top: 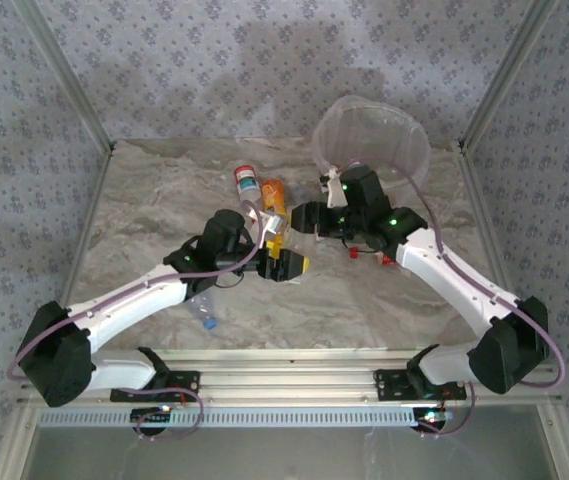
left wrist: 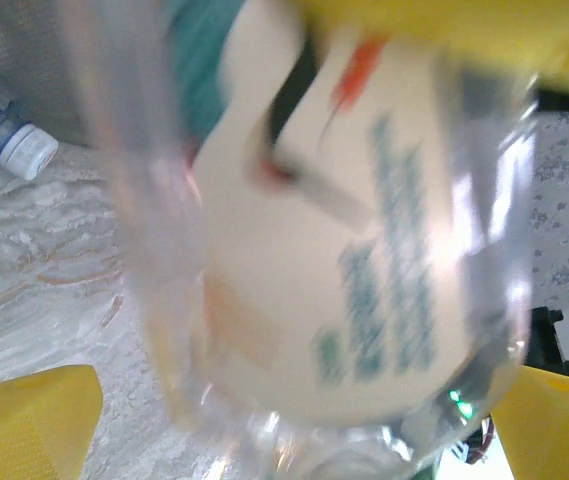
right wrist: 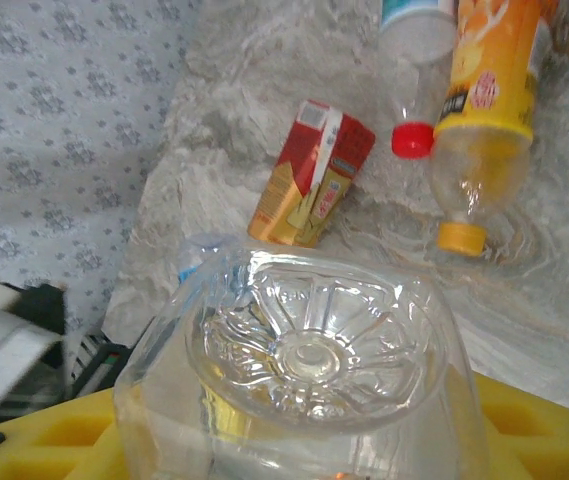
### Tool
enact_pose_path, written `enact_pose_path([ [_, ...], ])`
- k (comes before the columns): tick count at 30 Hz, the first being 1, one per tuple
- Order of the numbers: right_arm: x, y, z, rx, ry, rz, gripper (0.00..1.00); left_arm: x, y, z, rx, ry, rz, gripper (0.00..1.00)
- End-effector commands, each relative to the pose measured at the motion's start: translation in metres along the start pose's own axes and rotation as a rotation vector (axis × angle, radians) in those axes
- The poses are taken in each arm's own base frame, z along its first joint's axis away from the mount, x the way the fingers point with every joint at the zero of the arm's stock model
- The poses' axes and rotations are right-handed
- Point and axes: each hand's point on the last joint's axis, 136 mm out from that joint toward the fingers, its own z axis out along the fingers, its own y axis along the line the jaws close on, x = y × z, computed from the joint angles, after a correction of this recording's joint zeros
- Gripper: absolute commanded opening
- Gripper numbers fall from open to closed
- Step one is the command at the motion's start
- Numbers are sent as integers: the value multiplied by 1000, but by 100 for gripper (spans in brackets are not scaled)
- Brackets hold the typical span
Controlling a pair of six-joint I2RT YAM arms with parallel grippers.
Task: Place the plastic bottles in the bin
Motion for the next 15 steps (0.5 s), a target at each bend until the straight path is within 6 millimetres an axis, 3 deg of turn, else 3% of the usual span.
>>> enact_pose_path([
  [1,-40,20,-50,-10,-126,-80,54,-28,-28,-23,28,-79,71,100],
  [9,-127,21,-125,36,-394,-128,54,-14,-16,-37,-56,-50,128,100],
  [15,-181,-2,-162,225,-543,-157,54,-8,-7,-43,-110,-40,122,100],
])
